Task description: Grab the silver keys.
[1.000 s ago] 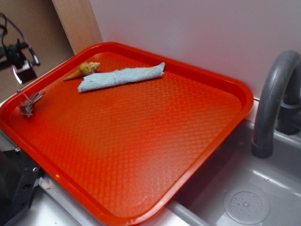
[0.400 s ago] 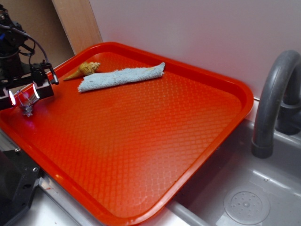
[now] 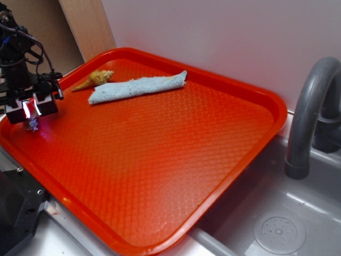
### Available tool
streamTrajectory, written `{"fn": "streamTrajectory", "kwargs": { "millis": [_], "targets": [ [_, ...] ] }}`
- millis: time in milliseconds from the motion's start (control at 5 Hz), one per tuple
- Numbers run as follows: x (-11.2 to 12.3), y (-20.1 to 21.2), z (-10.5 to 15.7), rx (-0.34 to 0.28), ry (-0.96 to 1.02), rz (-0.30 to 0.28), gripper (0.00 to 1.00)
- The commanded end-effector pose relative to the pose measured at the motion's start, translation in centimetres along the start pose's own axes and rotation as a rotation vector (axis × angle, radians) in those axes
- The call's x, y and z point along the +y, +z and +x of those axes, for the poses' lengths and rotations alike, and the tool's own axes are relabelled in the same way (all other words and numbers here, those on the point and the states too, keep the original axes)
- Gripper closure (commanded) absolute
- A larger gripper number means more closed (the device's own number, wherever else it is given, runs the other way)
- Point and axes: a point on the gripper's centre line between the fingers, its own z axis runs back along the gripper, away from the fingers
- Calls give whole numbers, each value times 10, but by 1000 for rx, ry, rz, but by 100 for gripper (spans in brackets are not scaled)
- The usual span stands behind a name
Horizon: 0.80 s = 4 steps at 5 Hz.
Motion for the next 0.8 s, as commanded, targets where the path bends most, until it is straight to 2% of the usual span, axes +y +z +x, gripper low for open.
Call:
{"fn": "streamTrajectory", "kwargs": {
  "millis": [0, 200, 400, 600],
  "targets": [
    [-2, 26, 4, -70, -58, -42, 100],
    [-32, 63, 5, -230, -281, -105, 100],
    [-75, 118, -11, -349, -531, -98, 100],
    [-87, 175, -31, -388, -761, -193, 100]
  ]
}}
